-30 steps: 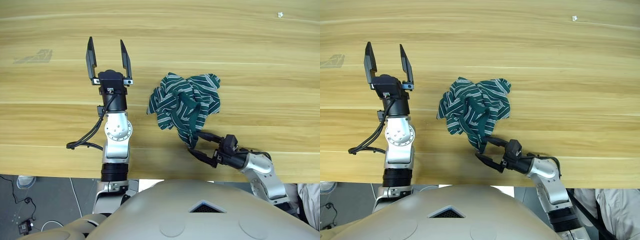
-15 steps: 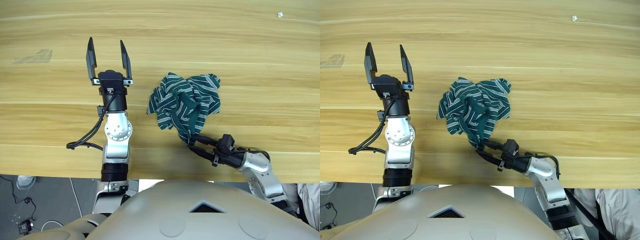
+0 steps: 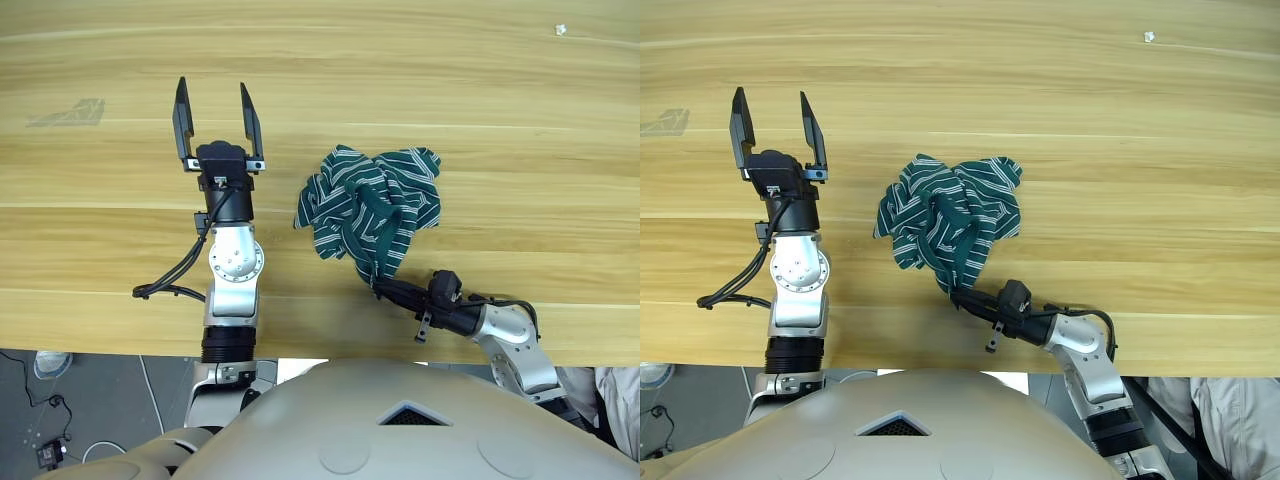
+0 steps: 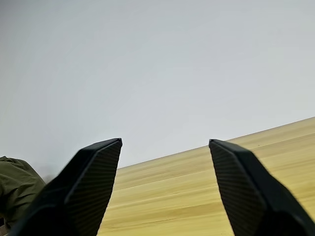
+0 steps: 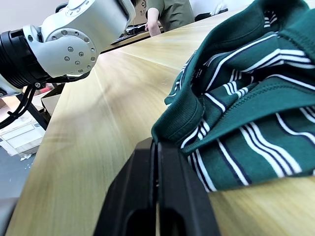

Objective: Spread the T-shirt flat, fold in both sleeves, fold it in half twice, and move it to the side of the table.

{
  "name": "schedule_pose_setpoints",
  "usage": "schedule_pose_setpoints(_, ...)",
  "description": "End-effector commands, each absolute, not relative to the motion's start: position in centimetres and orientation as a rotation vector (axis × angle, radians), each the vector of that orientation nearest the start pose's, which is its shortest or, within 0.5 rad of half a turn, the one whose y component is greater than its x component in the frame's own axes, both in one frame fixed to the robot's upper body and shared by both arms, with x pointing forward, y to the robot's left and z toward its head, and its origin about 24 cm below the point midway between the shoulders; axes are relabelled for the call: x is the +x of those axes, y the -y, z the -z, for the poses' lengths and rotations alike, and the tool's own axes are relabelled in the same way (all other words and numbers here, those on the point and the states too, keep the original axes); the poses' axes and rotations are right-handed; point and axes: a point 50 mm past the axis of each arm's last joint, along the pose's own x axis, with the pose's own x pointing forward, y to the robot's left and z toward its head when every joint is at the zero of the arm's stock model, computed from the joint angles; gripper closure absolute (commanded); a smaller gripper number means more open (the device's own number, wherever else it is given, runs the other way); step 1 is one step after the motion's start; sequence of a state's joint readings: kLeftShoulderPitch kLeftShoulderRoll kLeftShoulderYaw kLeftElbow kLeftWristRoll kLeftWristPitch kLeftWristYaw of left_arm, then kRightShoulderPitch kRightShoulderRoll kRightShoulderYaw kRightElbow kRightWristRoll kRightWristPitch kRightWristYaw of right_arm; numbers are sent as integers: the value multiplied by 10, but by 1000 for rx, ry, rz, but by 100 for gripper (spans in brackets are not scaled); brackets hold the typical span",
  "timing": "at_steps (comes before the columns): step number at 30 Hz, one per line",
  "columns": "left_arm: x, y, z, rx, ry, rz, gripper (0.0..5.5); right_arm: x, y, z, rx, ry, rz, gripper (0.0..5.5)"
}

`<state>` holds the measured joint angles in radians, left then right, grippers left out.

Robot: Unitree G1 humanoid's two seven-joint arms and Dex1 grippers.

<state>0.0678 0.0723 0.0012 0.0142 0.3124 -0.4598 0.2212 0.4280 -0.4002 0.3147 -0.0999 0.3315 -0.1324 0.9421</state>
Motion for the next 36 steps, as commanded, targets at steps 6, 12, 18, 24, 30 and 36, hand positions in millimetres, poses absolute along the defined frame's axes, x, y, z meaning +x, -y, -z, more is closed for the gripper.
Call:
schedule_pose_setpoints(6,233,-167,-69,346,409,-146,219,147,162,-43,27,-88,-1218,548)
schedule_pose_setpoints(12,232,-166,-73,360,410,-126,219,170,205,-89,-287,-42,-1261,548)
schedule_pose_setpoints(18,242,-157,-82,470,366,179,219,192,228,-104,-521,-63,-1228,548)
schedule_pose_setpoints(24,260,-153,-79,548,138,862,219,201,223,-105,-577,-52,-1248,548)
schedule_pose_setpoints(30,268,-153,-80,567,-136,1298,219,202,215,-97,-576,-48,-1276,548)
schedule_pose_setpoints(36,286,-133,-91,392,-201,1428,219,204,207,-91,-582,-42,-1302,548)
